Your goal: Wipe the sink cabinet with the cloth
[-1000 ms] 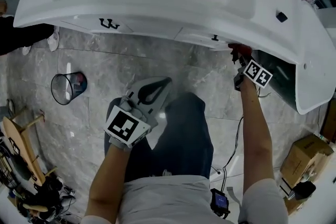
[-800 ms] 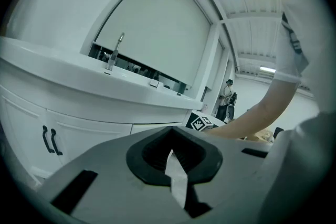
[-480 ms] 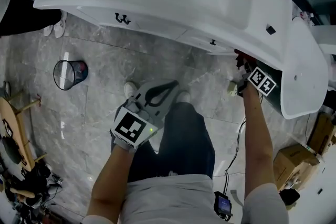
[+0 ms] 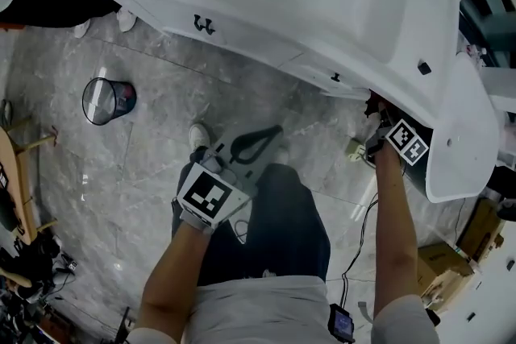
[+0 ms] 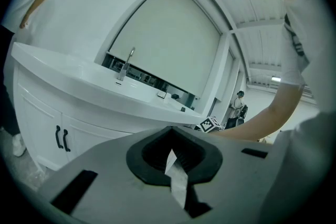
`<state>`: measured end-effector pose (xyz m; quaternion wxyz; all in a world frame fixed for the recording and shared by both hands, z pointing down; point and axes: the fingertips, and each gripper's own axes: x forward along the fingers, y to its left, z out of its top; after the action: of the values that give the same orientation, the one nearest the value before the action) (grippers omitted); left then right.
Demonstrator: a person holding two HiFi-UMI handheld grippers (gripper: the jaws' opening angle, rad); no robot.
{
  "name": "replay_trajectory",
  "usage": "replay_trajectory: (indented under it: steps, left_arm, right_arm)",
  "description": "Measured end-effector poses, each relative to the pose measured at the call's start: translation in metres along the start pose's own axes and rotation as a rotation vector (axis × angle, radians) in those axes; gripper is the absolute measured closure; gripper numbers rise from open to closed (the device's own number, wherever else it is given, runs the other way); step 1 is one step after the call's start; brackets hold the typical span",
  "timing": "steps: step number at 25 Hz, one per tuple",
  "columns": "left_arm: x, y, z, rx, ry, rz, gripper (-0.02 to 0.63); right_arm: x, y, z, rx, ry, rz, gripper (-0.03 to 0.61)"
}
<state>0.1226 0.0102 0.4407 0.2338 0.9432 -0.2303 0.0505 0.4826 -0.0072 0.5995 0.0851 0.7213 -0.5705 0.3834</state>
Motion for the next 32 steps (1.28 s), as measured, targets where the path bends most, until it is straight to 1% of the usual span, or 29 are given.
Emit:
replay_trajectory:
  steps: [3, 5, 11, 14, 18, 24, 27, 32]
  left_arm:
    - [-0.008, 0.007, -0.002, 0.004, -0.017, 0.026, 0.604]
    - [-0.012, 0.011, -0.004, -0.020, -0.023, 0.043, 0.604]
    - [-0.023, 0.023, -0.013, -0.030, -0.033, 0.084, 0.604]
    - [-0.032, 0.030, -0.016, -0.050, -0.040, 0.109, 0.604]
    - [-0.044, 0.035, -0.021, -0.056, -0.037, 0.132, 0.604]
    - [-0.059, 0.043, -0.025, -0.066, -0.045, 0.173, 0.604]
    - [-0.064, 0.045, -0.029, -0.073, -0.047, 0.195, 0.604]
    - [-0.069, 0.045, -0.038, -0.072, -0.052, 0.238, 0.604]
  right_arm:
    - [0.004, 0.020, 0.001, 0.001, 0.002, 0.037, 0.491]
    - [0.008, 0.038, 0.001, 0.006, 0.000, 0.074, 0.491]
    - [0.029, 0.099, -0.008, -0.003, 0.018, 0.181, 0.491]
    - [0.043, 0.131, -0.016, -0.007, 0.034, 0.230, 0.491]
    - [0.058, 0.165, -0.023, -0.009, 0.052, 0.276, 0.491]
    - [0.075, 0.213, -0.032, -0.041, 0.088, 0.349, 0.491]
    - [0.080, 0.226, -0.035, -0.044, 0.091, 0.369, 0.491]
    - [0.075, 0.227, -0.039, -0.047, 0.078, 0.389, 0.491]
